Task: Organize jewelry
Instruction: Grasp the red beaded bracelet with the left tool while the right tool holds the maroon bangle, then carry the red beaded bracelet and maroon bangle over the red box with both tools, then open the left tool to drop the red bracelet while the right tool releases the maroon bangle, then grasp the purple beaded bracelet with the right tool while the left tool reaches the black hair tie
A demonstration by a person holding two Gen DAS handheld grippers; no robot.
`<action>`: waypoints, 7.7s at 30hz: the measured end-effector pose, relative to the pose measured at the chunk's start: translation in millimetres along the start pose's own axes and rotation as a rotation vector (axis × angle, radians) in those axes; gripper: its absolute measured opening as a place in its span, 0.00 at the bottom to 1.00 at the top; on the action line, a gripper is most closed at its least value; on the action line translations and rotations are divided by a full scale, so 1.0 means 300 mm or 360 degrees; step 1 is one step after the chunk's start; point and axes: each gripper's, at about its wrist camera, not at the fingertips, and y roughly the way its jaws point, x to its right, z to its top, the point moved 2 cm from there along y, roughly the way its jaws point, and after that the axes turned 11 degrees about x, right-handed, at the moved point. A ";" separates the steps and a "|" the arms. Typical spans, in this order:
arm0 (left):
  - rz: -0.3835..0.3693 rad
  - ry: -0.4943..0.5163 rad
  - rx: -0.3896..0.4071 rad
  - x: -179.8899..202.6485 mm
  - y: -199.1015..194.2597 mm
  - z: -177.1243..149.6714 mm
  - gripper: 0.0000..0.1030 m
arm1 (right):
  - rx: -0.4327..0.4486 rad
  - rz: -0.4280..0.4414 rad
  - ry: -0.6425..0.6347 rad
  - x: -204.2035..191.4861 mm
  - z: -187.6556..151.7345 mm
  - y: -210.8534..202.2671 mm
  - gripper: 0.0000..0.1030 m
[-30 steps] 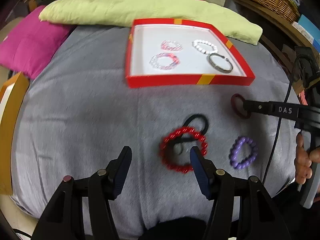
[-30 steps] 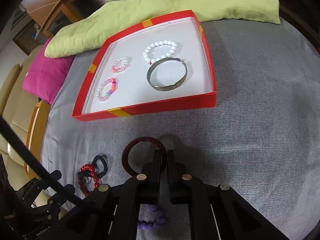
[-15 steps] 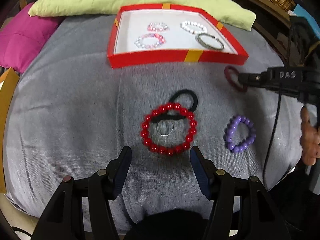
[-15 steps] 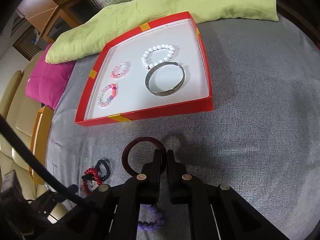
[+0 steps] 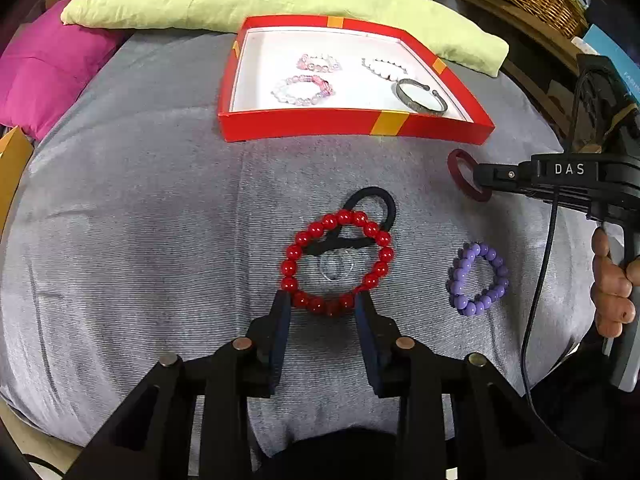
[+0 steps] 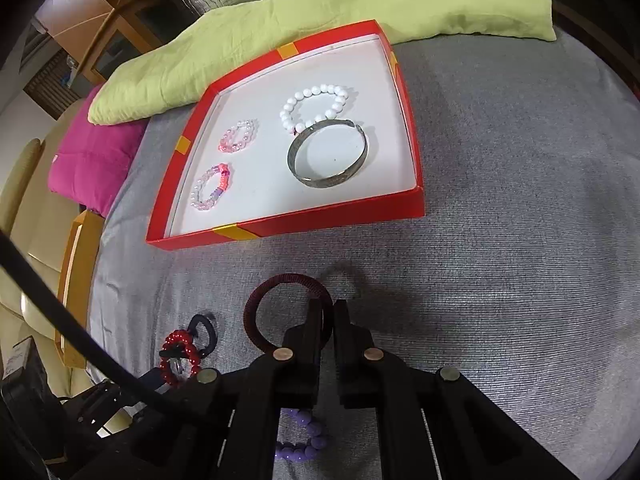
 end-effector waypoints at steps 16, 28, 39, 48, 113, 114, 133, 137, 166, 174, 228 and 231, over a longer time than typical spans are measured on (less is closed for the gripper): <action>-0.0008 -0.0095 0.0013 -0.078 0.020 0.040 0.22 | -0.0006 -0.0011 -0.0004 0.000 -0.003 0.004 0.06; 0.0052 -0.0010 0.0076 -0.058 0.005 0.050 0.09 | 0.0030 0.0022 0.0010 -0.003 0.011 -0.002 0.06; 0.0022 0.0037 0.0330 -0.034 -0.190 0.161 0.09 | 0.0099 0.0077 0.0039 -0.001 0.020 -0.032 0.06; 0.0017 0.0118 0.0455 0.004 -0.282 0.264 0.09 | 0.0213 0.0171 0.0053 -0.021 0.040 -0.077 0.06; 0.0286 0.0329 0.0171 -0.026 0.391 0.869 0.10 | 0.0142 0.0318 0.0139 -0.116 0.188 0.196 0.10; 0.0284 0.0333 0.0171 -0.023 0.389 0.868 0.10 | 0.0139 0.0323 0.0148 -0.113 0.189 0.195 0.10; 0.0238 0.0245 0.0335 -0.026 0.186 0.719 0.43 | 0.0287 0.0344 0.0270 -0.039 0.250 0.103 0.16; 0.0231 0.0203 0.0377 -0.040 0.095 0.611 0.48 | 0.0309 0.0347 0.0265 -0.032 0.250 0.078 0.16; 0.0297 0.0036 0.0273 -0.024 -0.158 0.083 0.49 | 0.0213 0.0253 0.0228 0.063 0.071 -0.106 0.16; 0.0289 0.0002 0.0254 -0.034 -0.178 0.048 0.49 | 0.0028 0.0228 0.0151 0.070 -0.049 -0.117 0.16; -0.0024 -0.0119 0.0078 -0.003 -0.013 0.099 0.26 | 0.0117 0.0001 0.0100 0.084 -0.097 -0.108 0.10; -0.0043 -0.0134 0.0071 -0.003 0.006 0.101 0.16 | 0.0138 0.0038 0.0166 0.101 -0.087 -0.119 0.10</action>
